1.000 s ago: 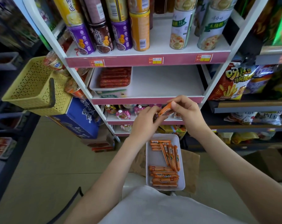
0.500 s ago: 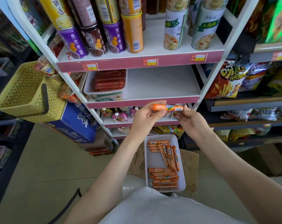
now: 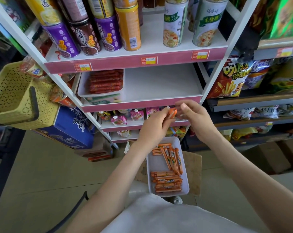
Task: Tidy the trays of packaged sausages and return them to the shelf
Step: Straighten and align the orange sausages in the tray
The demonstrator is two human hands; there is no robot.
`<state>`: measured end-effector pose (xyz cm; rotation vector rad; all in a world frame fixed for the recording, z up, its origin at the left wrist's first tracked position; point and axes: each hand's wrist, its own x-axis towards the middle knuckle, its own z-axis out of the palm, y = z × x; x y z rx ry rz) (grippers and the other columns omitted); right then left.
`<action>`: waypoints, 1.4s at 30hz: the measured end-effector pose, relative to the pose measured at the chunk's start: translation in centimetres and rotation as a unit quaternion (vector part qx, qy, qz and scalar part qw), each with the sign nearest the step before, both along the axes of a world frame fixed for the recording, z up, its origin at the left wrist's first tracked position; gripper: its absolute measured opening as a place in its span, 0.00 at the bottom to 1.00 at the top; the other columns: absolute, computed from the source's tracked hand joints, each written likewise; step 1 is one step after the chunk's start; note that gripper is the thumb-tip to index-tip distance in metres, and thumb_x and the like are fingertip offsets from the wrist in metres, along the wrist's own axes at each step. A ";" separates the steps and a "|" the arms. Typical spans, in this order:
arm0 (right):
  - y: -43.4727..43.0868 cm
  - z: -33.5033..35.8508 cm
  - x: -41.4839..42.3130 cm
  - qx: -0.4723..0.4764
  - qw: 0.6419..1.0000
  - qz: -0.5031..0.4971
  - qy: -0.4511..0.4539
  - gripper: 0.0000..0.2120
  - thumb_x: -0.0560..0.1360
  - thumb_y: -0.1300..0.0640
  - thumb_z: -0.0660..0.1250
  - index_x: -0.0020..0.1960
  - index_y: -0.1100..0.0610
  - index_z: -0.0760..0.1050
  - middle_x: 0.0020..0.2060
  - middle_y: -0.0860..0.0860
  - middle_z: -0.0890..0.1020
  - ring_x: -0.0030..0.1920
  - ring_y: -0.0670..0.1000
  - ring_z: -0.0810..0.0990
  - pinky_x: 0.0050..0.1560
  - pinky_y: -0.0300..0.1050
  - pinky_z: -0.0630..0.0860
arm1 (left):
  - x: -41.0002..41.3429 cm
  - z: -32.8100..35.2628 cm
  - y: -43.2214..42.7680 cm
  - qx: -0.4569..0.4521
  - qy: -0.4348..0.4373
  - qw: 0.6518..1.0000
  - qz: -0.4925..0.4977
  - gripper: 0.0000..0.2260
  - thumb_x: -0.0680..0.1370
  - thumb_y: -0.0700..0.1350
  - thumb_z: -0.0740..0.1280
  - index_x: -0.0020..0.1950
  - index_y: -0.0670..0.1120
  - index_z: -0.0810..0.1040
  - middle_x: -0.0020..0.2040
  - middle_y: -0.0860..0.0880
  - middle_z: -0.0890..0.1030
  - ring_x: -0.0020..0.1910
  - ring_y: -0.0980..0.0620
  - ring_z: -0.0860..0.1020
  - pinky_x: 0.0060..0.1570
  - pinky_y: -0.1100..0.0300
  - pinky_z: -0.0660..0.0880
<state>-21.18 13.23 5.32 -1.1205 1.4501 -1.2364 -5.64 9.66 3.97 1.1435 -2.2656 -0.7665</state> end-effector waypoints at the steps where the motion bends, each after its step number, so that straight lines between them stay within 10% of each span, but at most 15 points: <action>1: 0.1 0.9 0.1 -0.035 0.999 0.027 0.012 0.10 0.79 0.56 0.62 0.57 0.59 0.77 0.47 0.52 0.81 0.48 0.49 0.80 0.49 0.42 0.78 | 0.0 -0.2 -0.1 -0.005 -0.014 1.000 0.001 0.10 0.80 0.50 0.62 0.57 0.46 0.73 0.44 0.55 0.75 0.41 0.57 0.73 0.36 0.71 0.63; 6: -0.2 1.9 0.2 -0.037 0.993 0.057 0.101 0.05 0.77 0.63 0.66 0.48 0.55 0.79 0.43 0.52 0.82 0.47 0.51 0.81 0.51 0.43 0.79 | -0.2 -0.9 -0.2 0.008 -0.021 1.000 0.003 0.10 0.80 0.52 0.61 0.58 0.49 0.73 0.44 0.54 0.75 0.41 0.55 0.73 0.34 0.66 0.62; 17: -0.2 -1.7 -2.8 0.057 0.918 -0.175 -0.352 0.10 0.82 0.58 0.57 0.44 0.57 0.72 0.38 0.50 0.78 0.39 0.46 0.78 0.43 0.39 0.77 | 2.4 0.6 -1.5 0.314 0.049 0.948 -0.032 0.17 0.79 0.43 0.64 0.69 0.48 0.72 0.48 0.49 0.81 0.37 0.60 0.78 0.42 0.65 0.77; 27: 0.1 -3.4 -3.0 0.113 0.877 -0.225 -0.410 0.10 0.82 0.58 0.56 0.47 0.58 0.74 0.47 0.54 0.78 0.47 0.48 0.78 0.37 0.36 0.78 | 1.9 2.4 -0.2 0.403 0.236 0.884 -0.021 0.14 0.80 0.40 0.60 0.65 0.49 0.74 0.59 0.46 0.80 0.54 0.50 0.82 0.57 0.53 0.77; 37: 0.5 -5.1 -1.2 0.116 0.836 -0.268 -0.464 0.09 0.82 0.58 0.56 0.51 0.59 0.74 0.44 0.54 0.79 0.44 0.48 0.79 0.41 0.39 0.79 | 0.0 1.2 0.9 0.254 0.125 0.956 -0.074 0.20 0.79 0.41 0.65 0.68 0.56 0.70 0.67 0.57 0.73 0.61 0.65 0.70 0.58 0.71 0.70; 42: 0.6 -5.7 -0.7 0.137 0.878 -0.204 -0.411 0.10 0.81 0.57 0.58 0.55 0.61 0.75 0.48 0.56 0.80 0.48 0.50 0.80 0.50 0.44 0.79 | -1.2 -0.3 0.9 0.151 0.101 0.983 -0.038 0.15 0.79 0.44 0.65 0.65 0.51 0.76 0.59 0.50 0.80 0.56 0.57 0.77 0.51 0.76 0.70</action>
